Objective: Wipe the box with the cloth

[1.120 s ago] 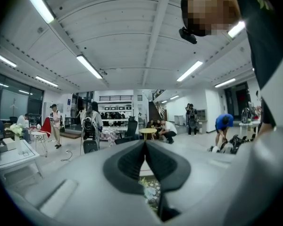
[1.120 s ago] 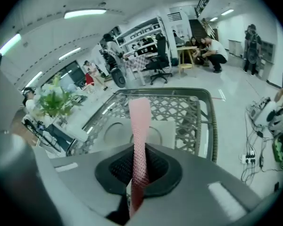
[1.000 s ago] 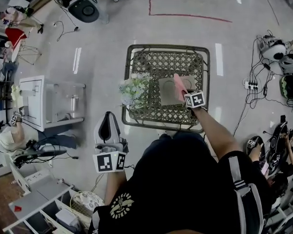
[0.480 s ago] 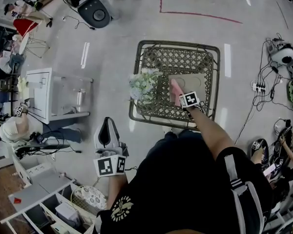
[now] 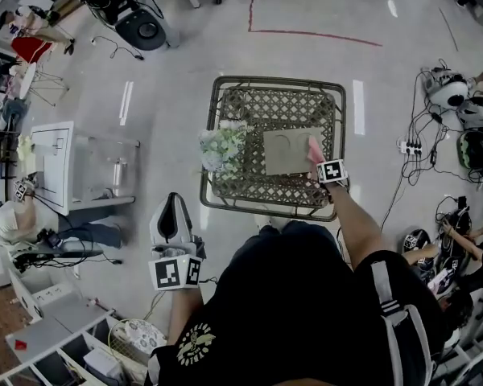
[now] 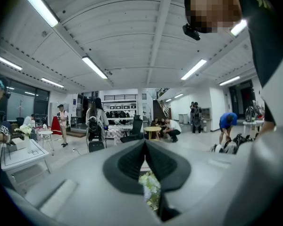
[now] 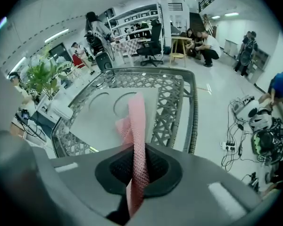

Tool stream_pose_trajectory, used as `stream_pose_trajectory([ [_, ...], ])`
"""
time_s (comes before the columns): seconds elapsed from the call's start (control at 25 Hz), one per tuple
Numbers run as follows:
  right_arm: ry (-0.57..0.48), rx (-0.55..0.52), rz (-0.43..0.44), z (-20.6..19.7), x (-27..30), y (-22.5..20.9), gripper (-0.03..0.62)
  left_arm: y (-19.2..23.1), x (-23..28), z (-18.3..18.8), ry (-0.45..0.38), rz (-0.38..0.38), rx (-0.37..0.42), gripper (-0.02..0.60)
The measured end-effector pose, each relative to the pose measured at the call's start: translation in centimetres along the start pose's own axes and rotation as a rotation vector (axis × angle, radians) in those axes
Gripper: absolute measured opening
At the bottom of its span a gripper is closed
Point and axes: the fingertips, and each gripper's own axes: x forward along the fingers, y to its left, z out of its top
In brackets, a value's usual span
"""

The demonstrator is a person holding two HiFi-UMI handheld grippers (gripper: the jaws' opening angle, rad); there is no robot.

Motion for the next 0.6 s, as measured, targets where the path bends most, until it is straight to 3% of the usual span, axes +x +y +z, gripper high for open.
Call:
stream_pose_trajectory([
  [0.28, -0.095, -0.052, -0.026, -1.7, -2.9, -1.7, 0.017, -0.7, 1.1, 0.4, -0.039, -0.026, -0.016, 0.000],
  [0.6, -0.422, -0.119, 0.038, 3.6, -14.8, 3.0, 0.017, -0.3, 2.9, 2.7, -0.117, -0.073, -0.048, 0.000],
])
